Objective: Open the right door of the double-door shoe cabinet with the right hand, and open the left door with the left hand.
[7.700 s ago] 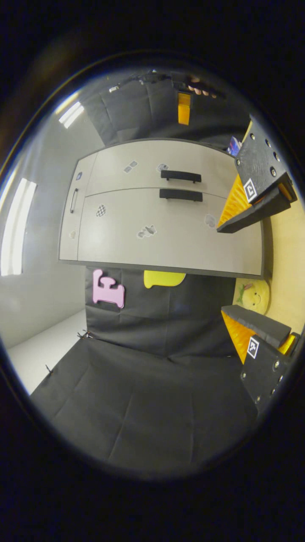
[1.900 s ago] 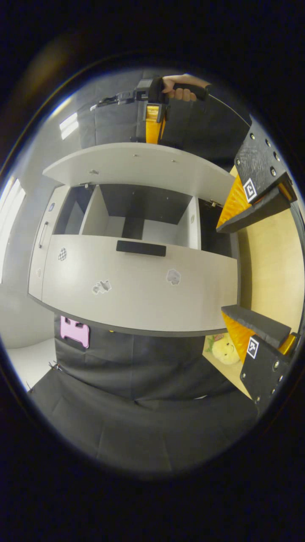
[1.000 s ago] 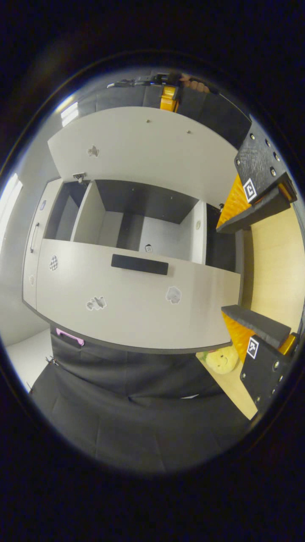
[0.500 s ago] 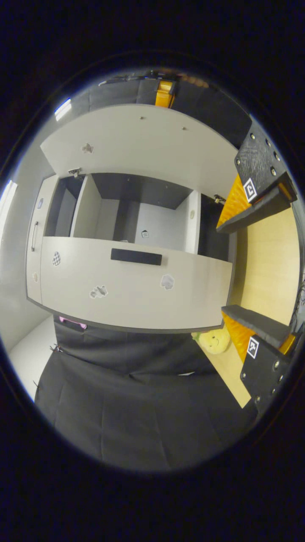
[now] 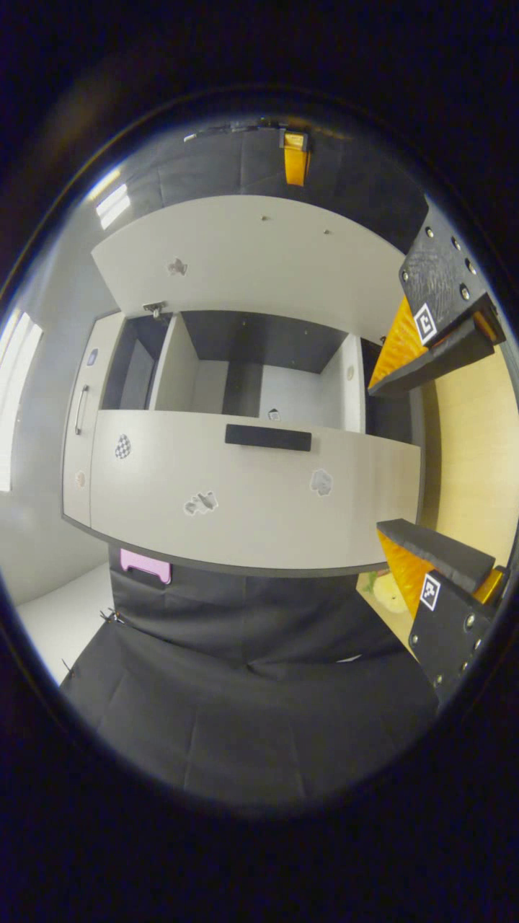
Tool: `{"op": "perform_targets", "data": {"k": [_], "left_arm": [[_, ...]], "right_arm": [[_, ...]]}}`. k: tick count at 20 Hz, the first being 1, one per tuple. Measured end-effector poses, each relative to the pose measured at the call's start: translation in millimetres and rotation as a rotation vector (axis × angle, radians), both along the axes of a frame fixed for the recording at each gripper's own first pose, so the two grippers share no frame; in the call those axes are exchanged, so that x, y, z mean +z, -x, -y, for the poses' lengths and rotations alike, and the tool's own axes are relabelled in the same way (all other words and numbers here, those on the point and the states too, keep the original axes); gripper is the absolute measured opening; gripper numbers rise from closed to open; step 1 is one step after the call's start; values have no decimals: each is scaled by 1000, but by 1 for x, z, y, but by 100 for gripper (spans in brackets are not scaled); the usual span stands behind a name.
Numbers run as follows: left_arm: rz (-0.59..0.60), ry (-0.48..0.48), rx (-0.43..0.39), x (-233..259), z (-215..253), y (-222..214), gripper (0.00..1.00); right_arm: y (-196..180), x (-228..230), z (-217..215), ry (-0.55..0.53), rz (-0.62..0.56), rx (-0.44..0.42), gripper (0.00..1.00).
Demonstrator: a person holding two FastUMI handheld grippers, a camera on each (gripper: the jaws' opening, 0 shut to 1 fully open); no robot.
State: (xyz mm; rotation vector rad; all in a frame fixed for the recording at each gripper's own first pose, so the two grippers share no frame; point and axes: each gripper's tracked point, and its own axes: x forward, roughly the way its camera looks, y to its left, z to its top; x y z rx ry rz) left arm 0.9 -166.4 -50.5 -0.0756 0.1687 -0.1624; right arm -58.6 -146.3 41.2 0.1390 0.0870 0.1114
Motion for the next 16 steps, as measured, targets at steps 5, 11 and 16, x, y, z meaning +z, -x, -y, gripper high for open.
{"op": "perform_targets", "data": {"k": [5,11,16], "left_arm": [[67,32,-22,38,12,-48,100],[93,-7,6,67,32,-127,100],[58,36,72,50,42,-181,99]], "right_arm": [[4,6,69,61,12,-185,48],[-55,-1,103,37,11,-240,98],[-98,-13,129,70,6,-253,98]]}}
